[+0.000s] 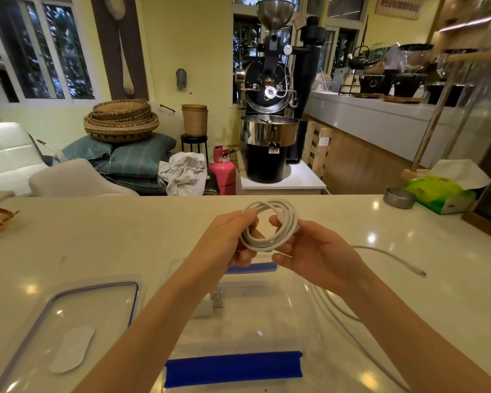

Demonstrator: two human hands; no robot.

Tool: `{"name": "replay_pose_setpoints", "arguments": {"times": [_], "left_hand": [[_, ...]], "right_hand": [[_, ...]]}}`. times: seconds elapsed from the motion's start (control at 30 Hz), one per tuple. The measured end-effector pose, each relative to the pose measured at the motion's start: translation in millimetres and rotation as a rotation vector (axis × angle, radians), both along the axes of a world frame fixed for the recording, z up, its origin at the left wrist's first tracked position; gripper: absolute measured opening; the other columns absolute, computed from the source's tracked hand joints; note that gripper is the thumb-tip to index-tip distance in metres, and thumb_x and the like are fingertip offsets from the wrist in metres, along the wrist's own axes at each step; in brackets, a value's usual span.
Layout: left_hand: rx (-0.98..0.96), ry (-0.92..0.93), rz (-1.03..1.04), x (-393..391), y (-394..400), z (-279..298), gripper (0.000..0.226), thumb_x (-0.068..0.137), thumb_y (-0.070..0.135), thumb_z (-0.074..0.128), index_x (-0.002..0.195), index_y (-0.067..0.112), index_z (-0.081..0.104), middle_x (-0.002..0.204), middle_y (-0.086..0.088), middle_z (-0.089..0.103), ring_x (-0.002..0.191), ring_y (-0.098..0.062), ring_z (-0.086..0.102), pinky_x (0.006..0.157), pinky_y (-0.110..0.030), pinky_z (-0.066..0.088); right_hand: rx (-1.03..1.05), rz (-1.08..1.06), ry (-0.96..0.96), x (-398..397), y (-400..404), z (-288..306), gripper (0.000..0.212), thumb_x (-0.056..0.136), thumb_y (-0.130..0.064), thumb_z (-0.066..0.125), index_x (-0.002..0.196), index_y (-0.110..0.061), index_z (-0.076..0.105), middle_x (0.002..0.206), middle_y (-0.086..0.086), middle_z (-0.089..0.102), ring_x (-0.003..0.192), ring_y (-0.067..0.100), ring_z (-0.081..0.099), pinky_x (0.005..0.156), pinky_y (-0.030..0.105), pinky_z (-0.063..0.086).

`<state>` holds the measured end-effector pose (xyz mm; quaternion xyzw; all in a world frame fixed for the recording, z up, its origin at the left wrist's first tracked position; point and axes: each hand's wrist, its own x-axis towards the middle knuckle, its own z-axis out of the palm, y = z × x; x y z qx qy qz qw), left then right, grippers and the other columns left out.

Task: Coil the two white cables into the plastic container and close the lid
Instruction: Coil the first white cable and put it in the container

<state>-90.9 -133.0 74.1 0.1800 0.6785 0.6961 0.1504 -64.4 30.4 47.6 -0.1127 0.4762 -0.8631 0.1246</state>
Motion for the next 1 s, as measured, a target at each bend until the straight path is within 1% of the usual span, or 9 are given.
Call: {"name": "replay_pose_setpoints", "arguments": {"times": [0.13, 0.27, 0.4, 0.5, 0.57, 0.63, 0.73, 0.87, 1.0], "left_hand": [[-0.013, 0.004, -0.016, -1, -1, -2, 0.031, 0.094, 0.023, 0.041, 0.069, 0.01, 0.052, 0.046, 0.003, 0.054, 0.034, -0.009, 0.037, 0.036, -0.016, 0.033], [-0.004, -0.02, -0.072, -2, -2, -1, 0.032, 0.094, 0.022, 0.042, 0.068, 0.008, 0.053, 0.045, 0.001, 0.053, 0.032, -0.009, 0.037, 0.035, -0.016, 0.03], [-0.091, 0.001, -0.119, -7, -9, 3, 0.031, 0.093, 0.023, 0.044, 0.069, 0.007, 0.054, 0.051, -0.005, 0.047, 0.033, -0.01, 0.036, 0.037, -0.018, 0.027], [-0.232, 0.05, -0.17, -12, -15, 5, 0.028, 0.092, 0.023, 0.045, 0.07, 0.008, 0.054, 0.056, -0.008, 0.048, 0.036, -0.012, 0.036, 0.038, -0.019, 0.027], [-0.334, 0.061, -0.243, -15, -21, 6, 0.027, 0.092, 0.023, 0.045, 0.07, 0.009, 0.054, 0.055, -0.005, 0.049, 0.037, -0.011, 0.038, 0.038, -0.019, 0.025], [-0.44, 0.054, -0.333, -17, -27, 5, 0.029, 0.093, 0.023, 0.043, 0.07, 0.011, 0.054, 0.049, 0.002, 0.053, 0.039, -0.01, 0.039, 0.038, -0.018, 0.023], [-0.549, 0.03, -0.39, -17, -30, 0, 0.03, 0.095, 0.025, 0.042, 0.074, 0.012, 0.06, 0.05, 0.006, 0.057, 0.041, -0.007, 0.042, 0.037, -0.014, 0.028], [-0.58, 0.052, -0.349, -17, -21, -8, 0.028, 0.094, 0.027, 0.043, 0.081, 0.012, 0.063, 0.062, -0.001, 0.055, 0.044, -0.006, 0.047, 0.039, -0.014, 0.036], [-0.591, 0.052, -0.301, -19, -16, -11, 0.028, 0.094, 0.028, 0.043, 0.083, 0.012, 0.063, 0.063, -0.001, 0.056, 0.045, -0.006, 0.049, 0.043, -0.014, 0.041]], "right_hand": [[0.011, 0.023, 0.004, -3, 1, -4, 0.029, 0.057, -0.031, 0.078, 0.077, -0.013, 0.069, 0.071, 0.001, 0.065, 0.065, 0.012, 0.06, 0.063, 0.028, 0.054], [0.117, -0.047, -0.007, -1, 1, 4, 0.018, 0.071, -0.027, 0.056, 0.065, -0.01, 0.054, 0.055, 0.003, 0.047, 0.051, 0.014, 0.046, 0.055, 0.028, 0.049], [0.377, -0.174, 0.023, 2, 5, 13, 0.044, 0.09, -0.015, 0.033, 0.053, -0.014, 0.057, 0.047, -0.002, 0.038, 0.047, 0.014, 0.037, 0.052, 0.028, 0.042], [0.498, -0.137, 0.004, 3, 13, 17, 0.042, 0.09, -0.013, 0.033, 0.05, -0.013, 0.049, 0.045, -0.003, 0.037, 0.044, 0.013, 0.034, 0.049, 0.025, 0.037], [0.616, -0.076, 0.026, 5, 18, 18, 0.038, 0.085, -0.016, 0.039, 0.049, -0.013, 0.049, 0.045, -0.002, 0.038, 0.042, 0.012, 0.034, 0.044, 0.021, 0.035], [0.801, 0.01, 0.089, 9, 22, 20, 0.032, 0.08, -0.02, 0.045, 0.052, -0.012, 0.057, 0.047, 0.0, 0.043, 0.042, 0.011, 0.037, 0.042, 0.019, 0.033], [0.99, 0.133, 0.124, 12, 26, 21, 0.027, 0.085, -0.023, 0.05, 0.072, -0.013, 0.07, 0.059, 0.002, 0.056, 0.049, 0.008, 0.045, 0.045, 0.017, 0.037], [1.133, 0.163, 0.086, 11, 24, 20, 0.028, 0.095, -0.018, 0.042, 0.087, -0.007, 0.066, 0.079, 0.01, 0.068, 0.057, 0.012, 0.054, 0.048, 0.018, 0.042], [1.21, 0.07, 0.054, 11, 20, 19, 0.028, 0.095, -0.02, 0.041, 0.09, -0.013, 0.067, 0.082, 0.007, 0.073, 0.053, 0.011, 0.055, 0.043, 0.016, 0.039]]}}
